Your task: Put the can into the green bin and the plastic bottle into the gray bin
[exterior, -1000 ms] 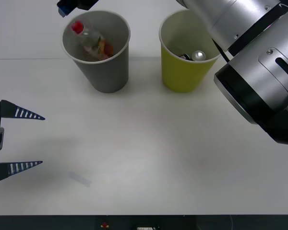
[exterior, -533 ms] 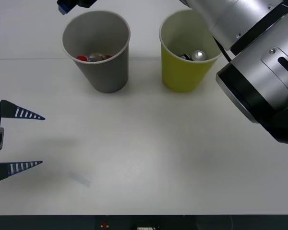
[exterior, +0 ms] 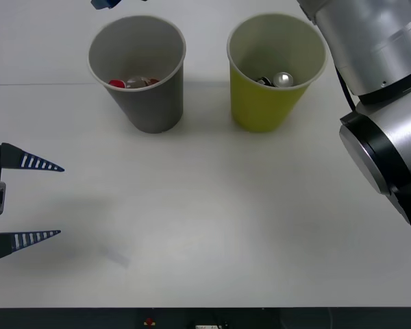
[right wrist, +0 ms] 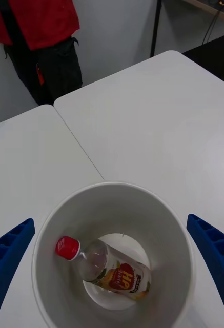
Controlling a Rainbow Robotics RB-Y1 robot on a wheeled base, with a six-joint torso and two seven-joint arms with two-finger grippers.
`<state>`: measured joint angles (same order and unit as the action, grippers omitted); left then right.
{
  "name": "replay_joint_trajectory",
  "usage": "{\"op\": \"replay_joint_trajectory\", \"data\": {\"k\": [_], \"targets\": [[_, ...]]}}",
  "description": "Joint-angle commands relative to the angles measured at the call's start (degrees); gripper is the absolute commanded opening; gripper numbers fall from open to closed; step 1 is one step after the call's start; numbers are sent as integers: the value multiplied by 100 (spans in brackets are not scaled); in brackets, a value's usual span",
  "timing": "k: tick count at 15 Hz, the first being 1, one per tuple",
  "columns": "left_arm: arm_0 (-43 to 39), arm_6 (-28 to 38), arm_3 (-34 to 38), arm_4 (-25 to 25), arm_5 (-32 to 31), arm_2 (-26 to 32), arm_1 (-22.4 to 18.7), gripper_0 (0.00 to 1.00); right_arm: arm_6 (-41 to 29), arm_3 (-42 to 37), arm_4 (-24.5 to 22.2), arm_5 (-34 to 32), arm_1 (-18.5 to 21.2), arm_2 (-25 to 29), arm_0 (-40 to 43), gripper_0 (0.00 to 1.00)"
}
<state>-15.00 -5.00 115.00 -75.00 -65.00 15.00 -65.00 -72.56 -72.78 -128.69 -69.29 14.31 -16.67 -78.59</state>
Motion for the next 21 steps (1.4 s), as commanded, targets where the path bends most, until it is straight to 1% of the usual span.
{"op": "replay_joint_trajectory", "data": {"k": [1, 2, 5, 9, 11, 14, 15, 16, 19, 21], "targets": [[0, 0, 0, 0, 0, 0, 0, 100, 111, -1037, -34, -533, 116, 366, 617, 100], [0, 0, 0, 0, 0, 0, 0, 100, 242, -1555, -34, -717, 107, 586, 986, 100], [0, 0, 0, 0, 0, 0, 0, 100, 603, -2821, 2, -1174, 116, 1016, 1927, 100], [0, 0, 0, 0, 0, 0, 0, 100, 822, -4104, 142, -1728, 116, 1447, 2946, 100], [0, 0, 0, 0, 0, 0, 0, 100, 902, -4631, 212, -1737, 133, 1535, 3535, 100], [0, 0, 0, 0, 0, 0, 0, 100, 1033, -5212, 388, -1710, 274, 1640, 4309, 100], [0, 0, 0, 0, 0, 0, 0, 100, 1069, -5317, 511, -1710, 309, 1693, 4511, 100], [0, 0, 0, 0, 0, 0, 0, 100, 1174, -5405, 740, -1702, 353, 1816, 4748, 100], [0, 0, 0, 0, 0, 0, 0, 100, 1983, -5493, 1250, -1561, 406, 2159, 5504, 100], [0, 0, 0, 0, 0, 0, 0, 100, 2528, -5589, 1311, -1543, 415, 2282, 5952, 100]]}}
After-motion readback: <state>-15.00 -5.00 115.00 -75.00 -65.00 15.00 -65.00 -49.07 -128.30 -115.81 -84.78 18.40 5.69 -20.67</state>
